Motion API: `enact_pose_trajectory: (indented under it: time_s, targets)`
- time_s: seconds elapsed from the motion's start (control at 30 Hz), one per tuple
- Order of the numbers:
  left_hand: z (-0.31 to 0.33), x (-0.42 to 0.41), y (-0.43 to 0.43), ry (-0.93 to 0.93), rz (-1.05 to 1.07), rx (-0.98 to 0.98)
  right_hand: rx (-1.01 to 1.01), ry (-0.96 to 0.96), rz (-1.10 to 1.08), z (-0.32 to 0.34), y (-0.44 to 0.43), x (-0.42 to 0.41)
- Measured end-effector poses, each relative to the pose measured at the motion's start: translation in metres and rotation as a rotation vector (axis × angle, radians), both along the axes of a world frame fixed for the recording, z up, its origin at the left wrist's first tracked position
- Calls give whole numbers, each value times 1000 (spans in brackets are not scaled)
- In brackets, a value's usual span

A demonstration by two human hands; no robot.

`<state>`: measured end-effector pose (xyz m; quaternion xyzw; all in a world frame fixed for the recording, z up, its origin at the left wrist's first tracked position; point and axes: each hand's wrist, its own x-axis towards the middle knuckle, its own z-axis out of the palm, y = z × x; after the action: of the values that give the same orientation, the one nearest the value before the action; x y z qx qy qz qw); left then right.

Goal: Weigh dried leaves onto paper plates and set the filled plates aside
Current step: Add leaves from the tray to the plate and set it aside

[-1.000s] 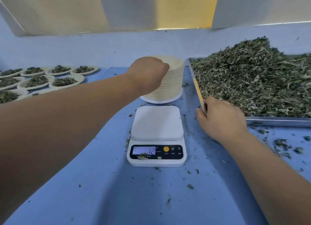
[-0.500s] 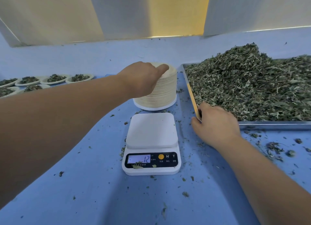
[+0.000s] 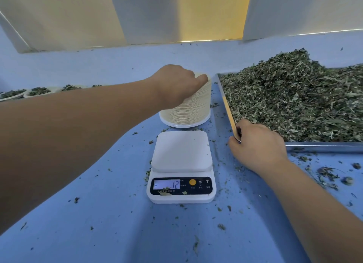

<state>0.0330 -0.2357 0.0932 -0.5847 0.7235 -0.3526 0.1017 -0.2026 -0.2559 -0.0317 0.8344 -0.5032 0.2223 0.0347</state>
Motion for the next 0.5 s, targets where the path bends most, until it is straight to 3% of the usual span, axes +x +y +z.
enact_pose_trajectory:
  time_s: [0.1,0.17,0.27,0.37,0.5]
  targets:
    - [5,-1,1,84,33,-109,-5,1,-11,0,1,1]
    - [8,2,4,235,118,-220,0,0,-14,0,1,1]
    - [8,11,11,622,254,-421,21,8,-19,1,2,1]
    - [-13,17,25,989,210,-607,23,-26,-14,2,3,2]
    - [-53,16,54,1110,107,-718,-26,-146,7,2,6,3]
